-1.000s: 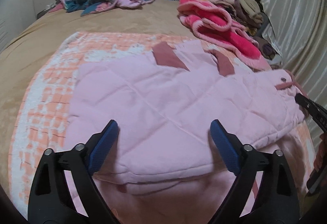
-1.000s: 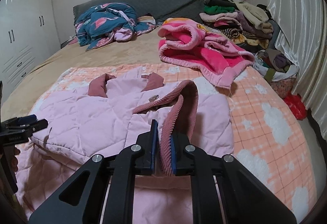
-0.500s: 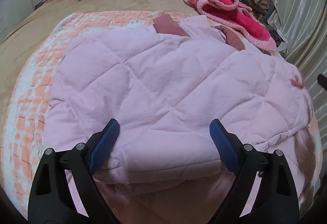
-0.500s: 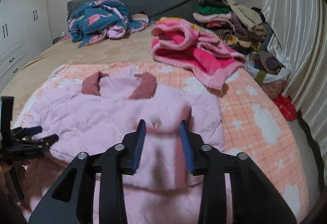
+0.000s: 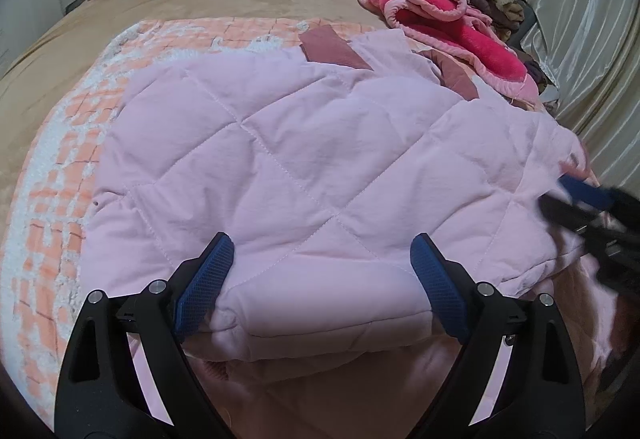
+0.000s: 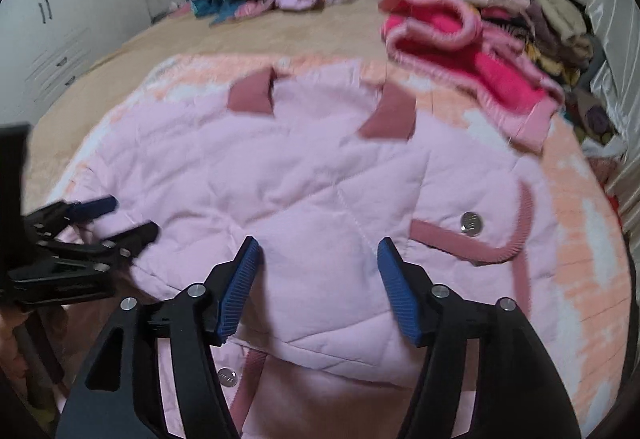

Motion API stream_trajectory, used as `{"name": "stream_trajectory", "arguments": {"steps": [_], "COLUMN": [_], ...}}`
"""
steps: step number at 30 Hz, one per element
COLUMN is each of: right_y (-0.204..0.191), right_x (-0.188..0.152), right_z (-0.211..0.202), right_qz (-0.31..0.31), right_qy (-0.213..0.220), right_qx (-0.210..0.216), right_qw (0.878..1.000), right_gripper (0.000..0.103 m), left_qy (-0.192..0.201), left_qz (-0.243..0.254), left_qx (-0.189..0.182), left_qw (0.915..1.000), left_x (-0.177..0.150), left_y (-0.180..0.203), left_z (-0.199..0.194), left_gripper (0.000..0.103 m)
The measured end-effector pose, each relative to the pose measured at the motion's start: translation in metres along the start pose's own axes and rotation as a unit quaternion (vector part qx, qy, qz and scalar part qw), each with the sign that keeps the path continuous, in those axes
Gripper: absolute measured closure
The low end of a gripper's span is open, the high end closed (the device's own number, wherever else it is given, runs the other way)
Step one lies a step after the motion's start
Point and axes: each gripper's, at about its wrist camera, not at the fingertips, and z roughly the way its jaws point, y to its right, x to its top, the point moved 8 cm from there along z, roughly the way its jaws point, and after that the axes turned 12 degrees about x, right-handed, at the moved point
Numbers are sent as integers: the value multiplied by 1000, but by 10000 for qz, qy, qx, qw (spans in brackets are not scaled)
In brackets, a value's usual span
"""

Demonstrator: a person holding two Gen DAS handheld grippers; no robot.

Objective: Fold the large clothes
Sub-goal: 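Move both tools back over the larger pink quilted jacket beneath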

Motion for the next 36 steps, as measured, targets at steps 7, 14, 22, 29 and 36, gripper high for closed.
{"name": "stream_trajectory", "arguments": {"steps": [7,14,22,29,36], "right_y": [12,14,14,12,5], "right_x": [-12,-14,-19,-28,-23], "right_z": [30,25,-18,-46,-84], "right_qz": [377,339,616,704,700], "right_qy": [39,136,482,727,1065], "right_qx": [87,89,304,339,363], "right_qw": [9992,9993,9965,9943,9912], "right_gripper": [33,31,16,16,16], "left_qy": [18,-38,-53,122,286], "left_qz": [44,49,-135,-209,-247], "left_qx": [18,65,89,-54,-146], "left_qw": [10000,10000,9999,9997,9992], "left_x": [1,2,12,20,23], "left_y": [-1,1,-13,-13,-11], "left_z": [0,-8,-27,-52,-78], "left_gripper": [19,19,13,9,9]}}
